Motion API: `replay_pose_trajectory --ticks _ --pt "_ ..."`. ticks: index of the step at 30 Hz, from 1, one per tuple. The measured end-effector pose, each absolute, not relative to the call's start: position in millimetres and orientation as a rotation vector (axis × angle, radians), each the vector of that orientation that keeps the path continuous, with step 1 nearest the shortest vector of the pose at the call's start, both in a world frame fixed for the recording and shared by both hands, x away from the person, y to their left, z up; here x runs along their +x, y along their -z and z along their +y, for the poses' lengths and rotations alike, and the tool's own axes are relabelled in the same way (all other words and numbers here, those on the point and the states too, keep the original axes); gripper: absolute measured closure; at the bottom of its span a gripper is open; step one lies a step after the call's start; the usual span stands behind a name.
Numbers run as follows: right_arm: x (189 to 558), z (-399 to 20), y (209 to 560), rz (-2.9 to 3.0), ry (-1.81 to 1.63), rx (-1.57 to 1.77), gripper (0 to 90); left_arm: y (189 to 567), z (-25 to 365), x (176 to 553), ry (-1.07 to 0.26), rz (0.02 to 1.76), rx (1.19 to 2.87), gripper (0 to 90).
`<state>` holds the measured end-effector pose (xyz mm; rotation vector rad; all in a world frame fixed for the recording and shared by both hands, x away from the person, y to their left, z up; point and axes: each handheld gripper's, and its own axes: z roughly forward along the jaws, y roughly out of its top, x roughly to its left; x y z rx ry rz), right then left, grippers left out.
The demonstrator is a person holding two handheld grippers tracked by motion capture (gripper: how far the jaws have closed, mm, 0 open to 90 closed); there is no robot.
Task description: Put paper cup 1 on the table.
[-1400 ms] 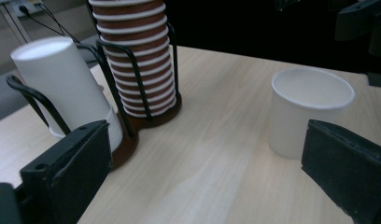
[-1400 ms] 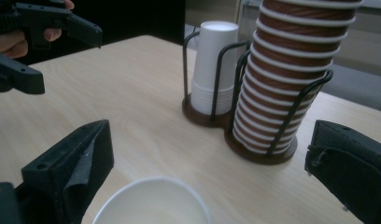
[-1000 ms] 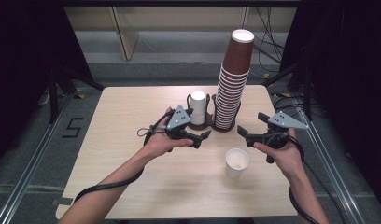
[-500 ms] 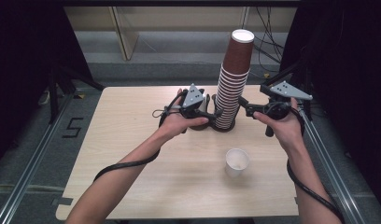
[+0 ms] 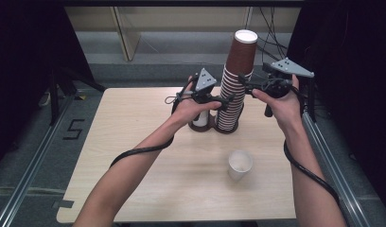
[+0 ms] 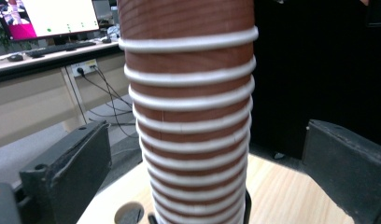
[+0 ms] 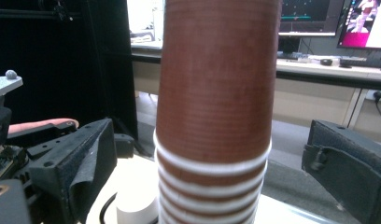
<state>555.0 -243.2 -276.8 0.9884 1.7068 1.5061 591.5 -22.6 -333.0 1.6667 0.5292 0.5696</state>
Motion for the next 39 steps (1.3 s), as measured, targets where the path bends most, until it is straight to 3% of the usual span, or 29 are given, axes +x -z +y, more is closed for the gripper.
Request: replay_pose_trajectory --ticks 9,26,39 --pt "580 -234 254 1.723 -1.464 0.992 0.6 318 -34 610 -0.499 0.533 1.687 1.5" --pt "606 -212 248 1.746 -1.466 1.024 1.0 319 -48 627 -0.492 0.586 1.679 3.4" --pt "613 -213 249 1.724 -1.486 1.061 11.0 318 -52 631 -0.458 0.597 1.667 5.1"
